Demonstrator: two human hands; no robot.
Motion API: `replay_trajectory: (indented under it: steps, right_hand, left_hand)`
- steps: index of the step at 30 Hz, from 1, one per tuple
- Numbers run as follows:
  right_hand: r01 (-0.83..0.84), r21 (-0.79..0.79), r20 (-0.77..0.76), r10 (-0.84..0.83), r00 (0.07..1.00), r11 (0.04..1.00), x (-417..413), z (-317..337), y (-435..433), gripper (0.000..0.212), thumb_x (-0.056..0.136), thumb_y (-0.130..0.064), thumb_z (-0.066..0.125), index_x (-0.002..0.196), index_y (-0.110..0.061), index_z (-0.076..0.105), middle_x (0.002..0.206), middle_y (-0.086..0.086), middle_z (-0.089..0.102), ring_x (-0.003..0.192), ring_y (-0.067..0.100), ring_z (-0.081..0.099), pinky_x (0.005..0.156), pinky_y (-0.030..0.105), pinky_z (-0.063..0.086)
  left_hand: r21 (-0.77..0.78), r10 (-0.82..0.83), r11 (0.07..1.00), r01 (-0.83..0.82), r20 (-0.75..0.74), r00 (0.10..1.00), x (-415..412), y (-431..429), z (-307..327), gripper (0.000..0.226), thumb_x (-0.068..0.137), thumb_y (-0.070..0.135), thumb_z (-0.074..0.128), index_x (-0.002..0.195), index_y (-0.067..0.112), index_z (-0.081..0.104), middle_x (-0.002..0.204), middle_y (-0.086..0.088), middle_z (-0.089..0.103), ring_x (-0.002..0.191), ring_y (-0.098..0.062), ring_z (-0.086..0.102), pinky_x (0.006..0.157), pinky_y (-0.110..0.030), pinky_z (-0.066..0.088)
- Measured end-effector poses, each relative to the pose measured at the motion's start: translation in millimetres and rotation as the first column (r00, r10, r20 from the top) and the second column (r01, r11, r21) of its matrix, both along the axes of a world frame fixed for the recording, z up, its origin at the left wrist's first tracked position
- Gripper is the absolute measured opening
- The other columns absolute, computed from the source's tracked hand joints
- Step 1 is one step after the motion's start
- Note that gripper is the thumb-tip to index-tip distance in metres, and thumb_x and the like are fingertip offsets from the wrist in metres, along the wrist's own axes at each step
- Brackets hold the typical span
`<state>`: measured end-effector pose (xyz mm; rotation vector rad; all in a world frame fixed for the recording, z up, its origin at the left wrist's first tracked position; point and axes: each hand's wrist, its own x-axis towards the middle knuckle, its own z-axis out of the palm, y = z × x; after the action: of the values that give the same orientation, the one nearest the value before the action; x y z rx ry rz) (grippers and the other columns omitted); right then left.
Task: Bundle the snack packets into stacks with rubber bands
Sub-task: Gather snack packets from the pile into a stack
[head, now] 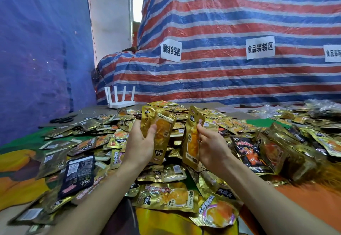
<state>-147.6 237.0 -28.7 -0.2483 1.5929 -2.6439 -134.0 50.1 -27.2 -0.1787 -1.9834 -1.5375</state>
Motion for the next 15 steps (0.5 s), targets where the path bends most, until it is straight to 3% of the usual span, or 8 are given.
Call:
replay_trajectory:
  steps: [3, 6, 8, 10, 11, 12, 13, 15]
  right_hand:
    - [0.0, 0.009, -0.001, 0.0, 1.0, 1.0, 2, 0, -6, 0.022, 0.105, -0.026, 0.047, 0.103, -0.008, 0.059, 0.092, 0.01, 0.066, 0.08, 0.022, 0.066, 0.066, 0.039, 0.054]
    - [0.003, 0.013, -0.03, -0.002, 1.0, 1.0, 4, -5, -17, 0.022, 0.104, -0.019, 0.049, 0.12, -0.005, 0.055, 0.098, 0.015, 0.07, 0.091, 0.03, 0.07, 0.076, 0.05, 0.059]
    - [0.026, 0.062, -0.07, -0.022, 0.997, 0.998, 4, -9, -24, 0.021, 0.104, -0.019, 0.052, 0.121, -0.009, 0.058, 0.098, 0.014, 0.074, 0.092, 0.032, 0.073, 0.08, 0.051, 0.06]
    - [0.059, 0.082, -0.131, -0.048, 0.99, 0.995, 4, -13, -28, 0.023, 0.104, -0.018, 0.052, 0.126, -0.011, 0.059, 0.096, 0.013, 0.075, 0.089, 0.03, 0.073, 0.079, 0.046, 0.061]
    - [0.071, 0.079, -0.16, -0.057, 0.985, 0.994, 4, -15, -29, 0.025, 0.104, -0.018, 0.052, 0.127, -0.012, 0.058, 0.096, 0.012, 0.075, 0.088, 0.029, 0.074, 0.077, 0.044, 0.061]
    - [0.079, 0.077, -0.189, -0.063, 0.98, 0.994, 4, -16, -30, 0.025, 0.104, -0.019, 0.052, 0.128, -0.013, 0.058, 0.098, 0.011, 0.076, 0.089, 0.028, 0.074, 0.076, 0.042, 0.061]
    - [0.084, 0.08, -0.213, -0.065, 0.975, 0.993, 5, -17, -31, 0.025, 0.104, -0.019, 0.052, 0.128, -0.015, 0.058, 0.1, 0.01, 0.076, 0.09, 0.027, 0.074, 0.076, 0.042, 0.061]
    - [0.077, 0.072, -0.236, -0.058, 0.97, 0.994, 7, -17, -31, 0.024, 0.104, -0.016, 0.053, 0.127, -0.017, 0.058, 0.106, 0.01, 0.076, 0.095, 0.028, 0.074, 0.079, 0.044, 0.061]
  left_hand:
    - [-0.091, 0.033, 0.995, -0.03, 0.033, 0.999, 2, 4, -7, 0.013, 0.106, 0.039, 0.04, 0.111, 0.027, 0.044, 0.094, 0.016, 0.055, 0.082, 0.001, 0.052, 0.062, -0.019, 0.041]
    - [-0.118, -0.012, 0.993, 0.018, 0.054, 0.998, 5, 13, -11, 0.02, 0.107, 0.037, 0.033, 0.104, 0.021, 0.044, 0.087, -0.001, 0.06, 0.065, -0.006, 0.055, 0.048, -0.02, 0.044]
    - [-0.119, -0.071, 0.99, 0.077, 0.053, 0.996, 8, 23, -13, 0.019, 0.108, 0.036, 0.032, 0.102, 0.024, 0.046, 0.085, -0.002, 0.061, 0.062, 0.0, 0.058, 0.049, -0.015, 0.045]
    - [-0.109, -0.132, 0.984, 0.139, 0.064, 0.989, 11, 29, -16, 0.027, 0.106, 0.04, 0.031, 0.111, 0.023, 0.05, 0.097, 0.001, 0.064, 0.081, 0.007, 0.06, 0.062, -0.004, 0.042]
    - [-0.096, -0.168, 0.98, 0.175, 0.076, 0.983, 12, 31, -17, 0.04, 0.104, 0.048, 0.029, 0.122, 0.02, 0.051, 0.119, 0.003, 0.064, 0.104, 0.005, 0.058, 0.076, -0.001, 0.04]
    - [-0.083, -0.217, 0.971, 0.226, 0.104, 0.971, 11, 32, -19, 0.06, 0.1, 0.06, 0.025, 0.138, 0.019, 0.045, 0.143, 0.008, 0.05, 0.127, 0.0, 0.047, 0.093, -0.003, 0.035]
    - [-0.061, -0.277, 0.956, 0.286, 0.133, 0.952, 12, 32, -19, 0.079, 0.093, 0.073, 0.022, 0.151, 0.021, 0.033, 0.15, 0.018, 0.03, 0.136, 0.002, 0.032, 0.104, -0.008, 0.027]
    - [0.0, -0.371, 0.926, 0.377, 0.174, 0.912, 13, 32, -19, 0.092, 0.082, 0.084, 0.033, 0.155, 0.028, 0.026, 0.149, 0.02, 0.029, 0.136, -0.002, 0.032, 0.114, -0.025, 0.027]
